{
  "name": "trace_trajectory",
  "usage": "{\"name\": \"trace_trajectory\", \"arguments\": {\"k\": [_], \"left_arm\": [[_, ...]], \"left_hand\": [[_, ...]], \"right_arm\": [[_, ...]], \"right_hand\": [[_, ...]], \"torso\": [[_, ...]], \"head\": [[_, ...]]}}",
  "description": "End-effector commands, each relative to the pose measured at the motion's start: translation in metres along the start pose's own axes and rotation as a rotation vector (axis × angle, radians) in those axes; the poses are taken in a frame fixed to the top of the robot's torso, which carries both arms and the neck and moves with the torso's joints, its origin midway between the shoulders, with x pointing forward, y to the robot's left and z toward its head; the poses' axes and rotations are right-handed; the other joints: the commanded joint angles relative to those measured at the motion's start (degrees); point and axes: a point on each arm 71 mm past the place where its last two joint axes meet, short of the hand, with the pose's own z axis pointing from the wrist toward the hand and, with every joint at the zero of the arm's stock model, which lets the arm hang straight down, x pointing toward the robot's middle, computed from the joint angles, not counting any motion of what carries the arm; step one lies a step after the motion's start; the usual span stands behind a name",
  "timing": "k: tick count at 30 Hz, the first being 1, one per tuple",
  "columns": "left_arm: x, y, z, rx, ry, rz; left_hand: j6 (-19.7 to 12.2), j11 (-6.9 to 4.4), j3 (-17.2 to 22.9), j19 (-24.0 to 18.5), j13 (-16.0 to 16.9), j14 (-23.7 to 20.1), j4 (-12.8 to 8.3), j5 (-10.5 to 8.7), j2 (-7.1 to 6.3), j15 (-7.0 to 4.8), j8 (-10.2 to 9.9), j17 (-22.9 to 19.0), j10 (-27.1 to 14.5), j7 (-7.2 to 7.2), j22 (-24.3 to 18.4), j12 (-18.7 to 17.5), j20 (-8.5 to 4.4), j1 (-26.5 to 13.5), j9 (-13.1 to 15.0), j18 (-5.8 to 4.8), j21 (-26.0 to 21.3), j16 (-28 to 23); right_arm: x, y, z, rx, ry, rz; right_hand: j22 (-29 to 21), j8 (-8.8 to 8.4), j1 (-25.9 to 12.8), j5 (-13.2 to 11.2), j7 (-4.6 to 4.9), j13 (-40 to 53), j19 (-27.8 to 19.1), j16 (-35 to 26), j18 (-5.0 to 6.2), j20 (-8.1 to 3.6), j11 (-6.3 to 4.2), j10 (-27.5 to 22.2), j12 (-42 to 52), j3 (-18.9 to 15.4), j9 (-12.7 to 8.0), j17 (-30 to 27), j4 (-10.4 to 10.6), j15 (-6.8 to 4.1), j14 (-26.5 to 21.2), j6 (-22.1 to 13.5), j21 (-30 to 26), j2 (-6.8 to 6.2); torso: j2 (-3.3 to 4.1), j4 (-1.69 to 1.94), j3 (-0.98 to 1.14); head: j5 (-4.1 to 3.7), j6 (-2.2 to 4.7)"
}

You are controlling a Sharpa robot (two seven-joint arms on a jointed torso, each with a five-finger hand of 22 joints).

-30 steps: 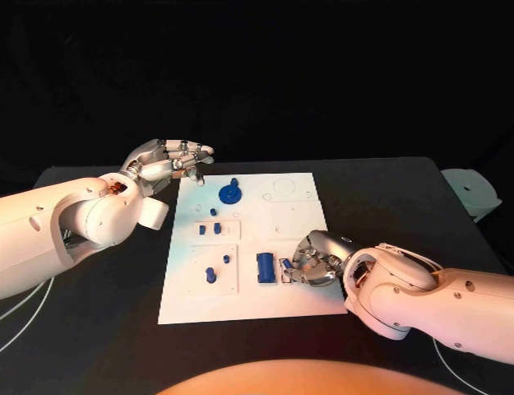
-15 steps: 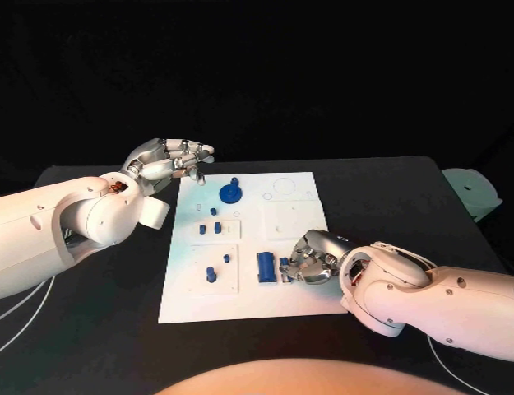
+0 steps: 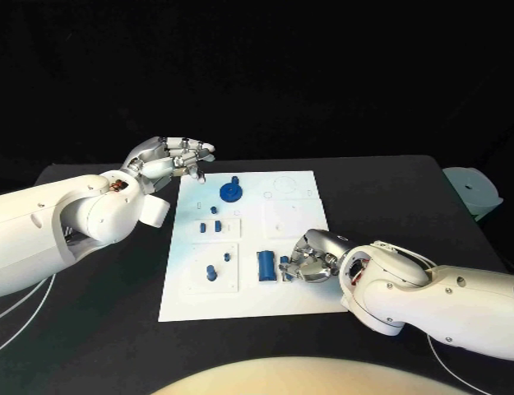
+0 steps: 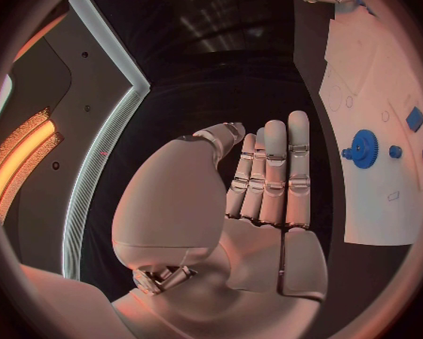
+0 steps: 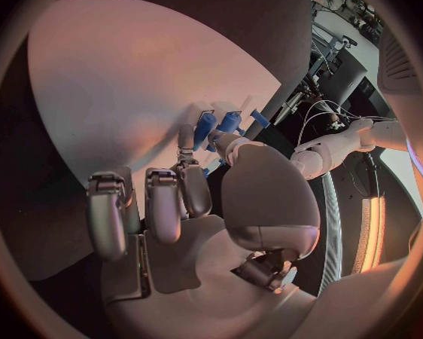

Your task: Assemble the parts on the task board

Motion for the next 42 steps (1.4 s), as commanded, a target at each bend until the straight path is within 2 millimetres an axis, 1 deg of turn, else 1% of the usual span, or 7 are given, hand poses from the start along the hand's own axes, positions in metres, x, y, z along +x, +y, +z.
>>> {"name": "trace_trajectory", "arguments": {"k": [1, 15, 24, 32, 38, 40, 42], "left_arm": [[0.002, -0.001, 0.0, 0.006, 0.01, -0.008], [0.0, -0.001, 0.0, 0.005, 0.007, -0.007], [-0.001, -0.001, 0.0, 0.01, 0.003, -0.006], [-0.004, 0.0, 0.003, 0.04, -0.025, -0.014], [-0.008, 0.011, 0.01, 0.063, -0.086, -0.041], [-0.01, 0.014, 0.014, 0.069, -0.109, -0.05], [-0.012, 0.018, 0.017, 0.075, -0.136, -0.06]], "left_hand": [[-0.32, 0.03, 0.25, -0.03, 0.05, -0.36, -0.01, 0.16, 0.17, 0.06, 0.24, -0.06, -0.42, -0.02, -0.05, 0.22, 0.25, -0.29, 0.06, 0.83, -0.27, -0.18], [-0.32, 0.03, 0.25, -0.03, 0.05, -0.36, -0.01, 0.16, 0.17, 0.06, 0.24, -0.06, -0.42, -0.02, -0.05, 0.22, 0.25, -0.29, 0.06, 0.83, -0.27, -0.18], [-0.32, 0.03, 0.25, -0.03, 0.05, -0.36, -0.01, 0.16, 0.17, 0.06, 0.24, -0.06, -0.42, -0.02, -0.05, 0.22, 0.25, -0.29, 0.06, 0.83, -0.27, -0.18], [-0.43, 0.08, 0.03, -0.1, 0.04, -0.43, 0.44, 0.06, 0.06, 0.16, 0.26, -0.11, -0.54, -0.03, -0.14, 0.37, 0.34, -1.14, 0.1, 0.79, -0.45, -0.19], [-1.93, 0.36, -1.13, -3.31, -0.89, -5.1, 2.75, -0.3, -1.05, 0.85, 0.07, -3.15, 0.03, 0.01, -3.97, -0.72, 1.38, -3.22, 0.26, 0.75, -6.9, -7.28], [-2.74, 0.55, -1.11, -5.22, -1.97, -7.82, 3.76, -0.41, -1.23, 1.6, -0.01, -5.52, 0.72, -0.06, -6.86, -2.59, 2.22, -3.45, 0.32, 0.52, -11.55, -13.11], [-3.28, 0.67, -0.73, -4.8, -4.22, -7.33, 4.7, -0.48, -1.45, 2.29, 0.27, -8.51, 3.25, -0.27, -11.91, -6.82, 3.39, -2.62, 0.67, 0.71, -18.68, -22.1]], "right_arm": [[0.002, 0.002, -0.001, -0.01, 0.011, -0.015], [-0.001, 0.0, -0.005, -0.023, -0.014, -0.025], [-0.01, -0.006, -0.009, -0.063, -0.056, -0.011], [-0.044, -0.014, -0.007, -0.234, -0.142, 0.226], [-0.08, -0.039, 0.014, -0.274, -0.19, 0.519], [-0.091, -0.048, 0.022, -0.269, -0.208, 0.598], [-0.103, -0.056, 0.031, -0.267, -0.23, 0.671]], "right_hand": [[15.06, -0.11, -1.51, 2.17, 0.19, 6.83, 5.99, 0.3, -0.82, -0.53, 0.08, 1.56, 0.06, -2.08, 0.13, 8.82, 1.0, -0.35, 4.75, 0.08, 0.25, -0.42], [15.06, -0.19, -1.54, 2.66, 0.15, 6.83, 5.99, 0.26, -0.82, -0.54, 0.02, 1.53, -0.08, -3.96, 0.19, 8.75, 0.74, -0.41, 4.73, 0.0, 0.25, -0.61], [15.06, -0.74, 5.07, -1.93, 0.32, 6.21, 5.99, 0.02, -0.82, -0.5, 0.13, 0.98, -1.5, -4.21, 0.05, 8.28, -2.34, -0.35, 4.63, -0.7, 0.25, -1.01], [13.62, -3.1, 8.5, -1.91, 2.09, 1.65, 4.2, -2.68, 0.21, 0.41, 1.6, -2.96, -9.9, -3.85, -0.86, 3.01, -3.15, 0.88, 3.27, -4.23, -4.53, -0.61], [-3.08, -5.95, 13.67, -2.6, 4.93, -21.01, -12.43, -25.37, 7.66, 2.77, 4.18, -19.89, -44.52, -1.8, -1.47, -25.58, -4.87, 3.17, -7.6, -9.39, -48.49, 0.03], [-9.66, -6.74, 14.36, -2.93, 5.62, -24.71, -17.74, -34.81, 9.46, 3.42, 5.03, -21.88, -48.21, -0.85, -2.06, -34.88, -4.98, 3.98, -12.69, -10.3, -62.37, -0.13], [-15.25, -7.92, 15.37, -3.15, 6.42, -33.06, -20.21, -43.65, 9.62, 4.63, 6.12, -23.88, -55.51, 1.58, -3.36, -38.74, -5.11, 5.41, -16.84, -11.05, -68.94, -0.4]], "torso": [[-0.03, 0.02, 0.02], [-0.03, -0.02, 0.04], [-0.15, -0.01, 0.02], [-1.02, -0.15, -0.52], [-2.81, -0.16, -1.44], [-3.34, -0.08, -1.73], [-3.83, -0.08, -1.96]], "head": [[0.06, -0.08], [0.15, -0.23], [0.32, -0.01], [0.13, 0.64], [-0.22, 2.29], [-0.19, 3.03], [-0.23, 4.6]]}}
